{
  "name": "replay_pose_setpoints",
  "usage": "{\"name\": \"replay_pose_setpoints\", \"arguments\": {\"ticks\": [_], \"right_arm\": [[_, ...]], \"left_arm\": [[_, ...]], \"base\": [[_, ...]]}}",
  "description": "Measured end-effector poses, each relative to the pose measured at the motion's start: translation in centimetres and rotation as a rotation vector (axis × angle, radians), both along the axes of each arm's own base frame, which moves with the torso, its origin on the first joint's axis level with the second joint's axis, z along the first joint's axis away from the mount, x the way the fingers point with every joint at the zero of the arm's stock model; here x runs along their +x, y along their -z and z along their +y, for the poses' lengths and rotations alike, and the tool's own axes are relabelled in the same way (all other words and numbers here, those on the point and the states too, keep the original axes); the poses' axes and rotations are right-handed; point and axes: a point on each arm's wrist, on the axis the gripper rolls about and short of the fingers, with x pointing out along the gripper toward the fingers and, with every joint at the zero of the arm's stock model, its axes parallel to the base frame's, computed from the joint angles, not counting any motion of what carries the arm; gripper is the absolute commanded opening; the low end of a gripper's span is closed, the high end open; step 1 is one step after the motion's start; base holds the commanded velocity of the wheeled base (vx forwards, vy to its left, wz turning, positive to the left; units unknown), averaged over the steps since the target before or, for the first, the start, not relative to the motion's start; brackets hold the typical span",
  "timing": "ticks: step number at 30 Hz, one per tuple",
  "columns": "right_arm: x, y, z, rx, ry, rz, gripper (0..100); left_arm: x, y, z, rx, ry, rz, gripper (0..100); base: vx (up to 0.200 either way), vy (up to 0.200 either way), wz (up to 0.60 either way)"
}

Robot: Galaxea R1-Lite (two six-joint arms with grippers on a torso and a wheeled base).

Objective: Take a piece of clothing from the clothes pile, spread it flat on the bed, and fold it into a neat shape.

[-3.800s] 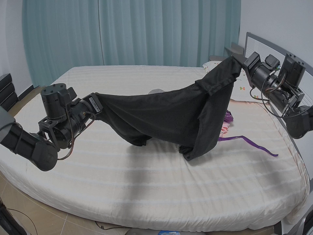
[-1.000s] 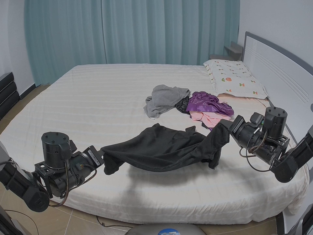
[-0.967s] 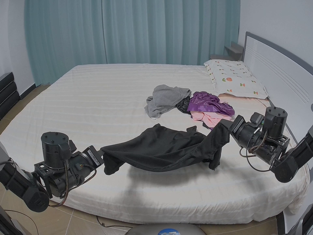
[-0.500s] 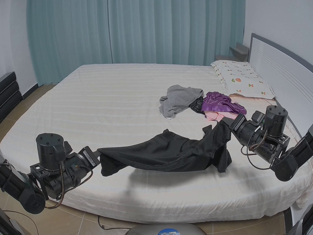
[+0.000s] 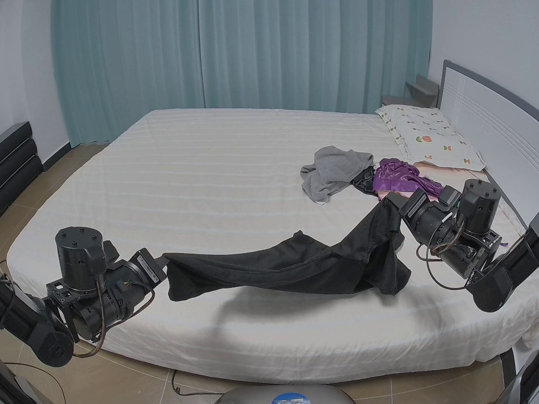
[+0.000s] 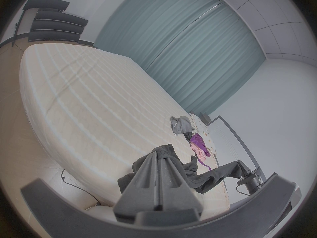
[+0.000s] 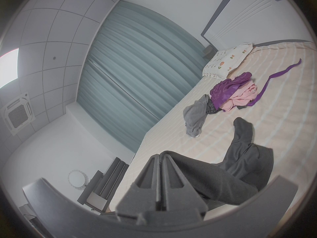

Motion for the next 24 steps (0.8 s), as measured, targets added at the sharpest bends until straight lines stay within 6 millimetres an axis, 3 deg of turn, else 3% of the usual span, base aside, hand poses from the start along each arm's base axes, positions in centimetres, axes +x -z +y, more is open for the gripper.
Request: {"name": "replay_pose_setpoints", "arguments": {"ticks": [24], "right_arm": [[-0.16,0.18,0.27,-0.001,-0.010,0.005,0]], "left_arm": [[-0.21,-0.33,0.08,-0.006,0.002,-0.013,0]], "base": [[0.000,0.200,0.00]]}}
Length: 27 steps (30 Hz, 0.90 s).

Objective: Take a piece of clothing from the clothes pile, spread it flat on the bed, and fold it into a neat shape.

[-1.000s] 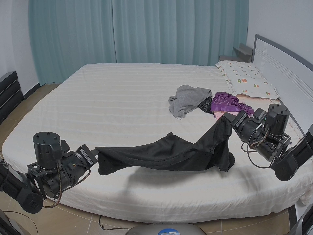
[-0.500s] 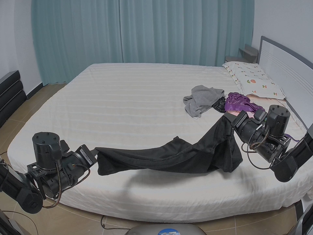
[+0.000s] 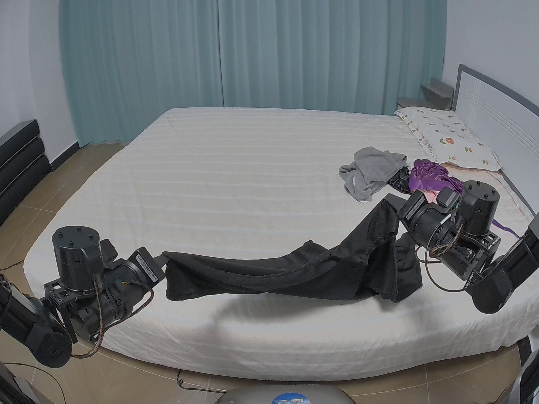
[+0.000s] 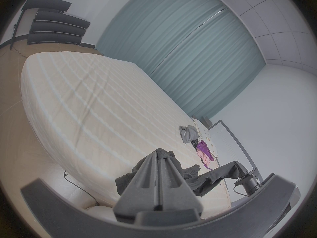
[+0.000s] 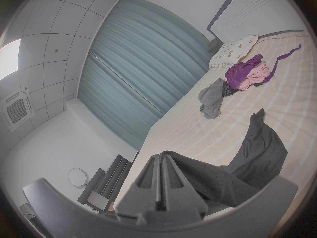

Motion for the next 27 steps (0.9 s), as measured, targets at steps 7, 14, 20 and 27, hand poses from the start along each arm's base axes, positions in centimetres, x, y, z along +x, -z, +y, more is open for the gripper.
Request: {"name": "replay_pose_setpoints", "arguments": {"ticks": [7,14,20,27], "right_arm": [[-0.1,0.0,0.1,0.000,-0.003,0.001,0],[-0.1,0.1,0.1,-0.001,-0.004,0.003,0],[-0.3,0.1,0.2,-0.003,-0.009,0.006,0],[-1.3,0.0,0.0,-0.008,-0.015,0.012,0]], "left_arm": [[-0.1,0.0,0.1,0.000,0.000,-0.001,0],[-0.1,-0.1,0.1,0.000,-0.001,-0.003,0],[-0.1,-0.1,0.1,0.001,-0.004,-0.006,0],[-0.7,-0.4,0.3,-0.001,0.000,-0.014,0]], "base": [[0.000,0.200,0.00],[0.000,0.200,0.00],[0.000,0.100,0.00],[0.000,0.000,0.00]]}}
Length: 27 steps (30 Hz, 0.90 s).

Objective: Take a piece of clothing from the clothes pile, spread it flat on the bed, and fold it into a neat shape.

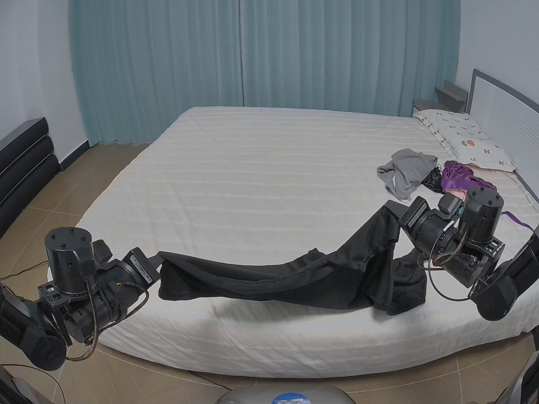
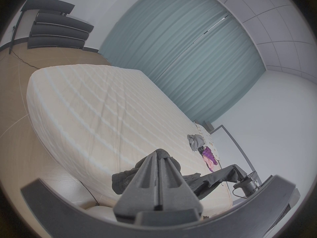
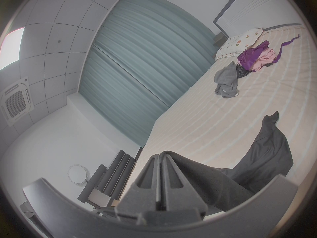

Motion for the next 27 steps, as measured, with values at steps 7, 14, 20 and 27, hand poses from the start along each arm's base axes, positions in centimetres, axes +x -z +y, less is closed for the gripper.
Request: {"name": "replay_pose_setpoints", "arguments": {"ticks": [7,14,20,27], "right_arm": [[-1.4,0.2,-0.5,-0.009,-0.001,0.021,0],[-2.6,0.1,-1.0,-0.011,-0.003,0.028,0],[-4.1,-0.9,-1.4,-0.001,-0.010,-0.001,0],[-7.1,-4.0,-2.5,0.015,-0.020,-0.102,0]], "left_arm": [[-0.5,0.1,-0.1,0.001,0.011,0.005,0],[-1.3,0.4,-0.1,0.009,0.024,0.018,0],[-2.2,0.0,0.2,0.019,0.027,0.027,0],[-4.2,-2.0,1.2,0.034,0.037,0.001,0]], "base": [[-0.143,0.000,0.00],[-0.200,0.000,0.00],[-0.100,0.000,0.00],[0.000,0.000,0.00]]}}
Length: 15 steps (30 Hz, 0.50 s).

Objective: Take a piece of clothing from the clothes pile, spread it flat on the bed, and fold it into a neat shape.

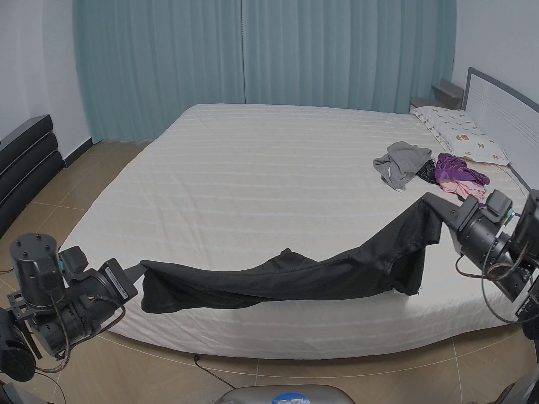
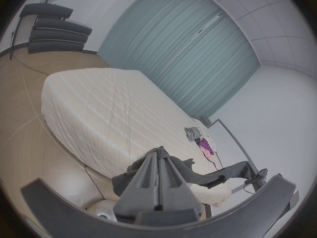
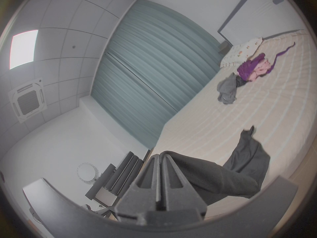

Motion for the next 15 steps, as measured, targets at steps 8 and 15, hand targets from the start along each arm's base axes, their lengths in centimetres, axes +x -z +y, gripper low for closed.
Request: {"name": "replay_pose_setpoints", "arguments": {"ticks": [8,15], "right_arm": [[-2.9,-5.8,-1.4,0.009,0.012,-0.165,0],[-3.5,-11.7,-2.7,0.042,0.067,-0.300,0]], "left_arm": [[-1.5,-4.8,0.8,0.016,0.013,-0.094,0],[-0.8,-8.9,0.7,-0.019,0.001,-0.196,0]], "base": [[0.000,0.000,0.00],[0.000,0.000,0.00]]}}
